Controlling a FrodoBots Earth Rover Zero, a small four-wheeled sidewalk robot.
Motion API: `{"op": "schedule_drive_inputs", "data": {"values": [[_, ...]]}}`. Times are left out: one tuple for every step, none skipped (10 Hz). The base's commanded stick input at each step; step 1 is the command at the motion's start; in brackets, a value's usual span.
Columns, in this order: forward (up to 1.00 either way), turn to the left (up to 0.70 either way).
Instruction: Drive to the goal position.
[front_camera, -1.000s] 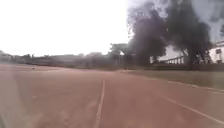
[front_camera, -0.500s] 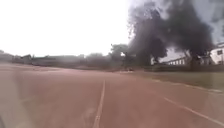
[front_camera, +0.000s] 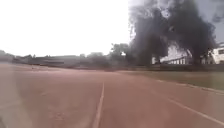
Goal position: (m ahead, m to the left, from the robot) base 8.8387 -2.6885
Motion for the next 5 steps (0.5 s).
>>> {"op": "schedule_drive_inputs", "data": {"values": [[0.7,0.0],[0.7,0.0],[0.7,0.0],[0.7,0.0],[0.7,0.0]]}}
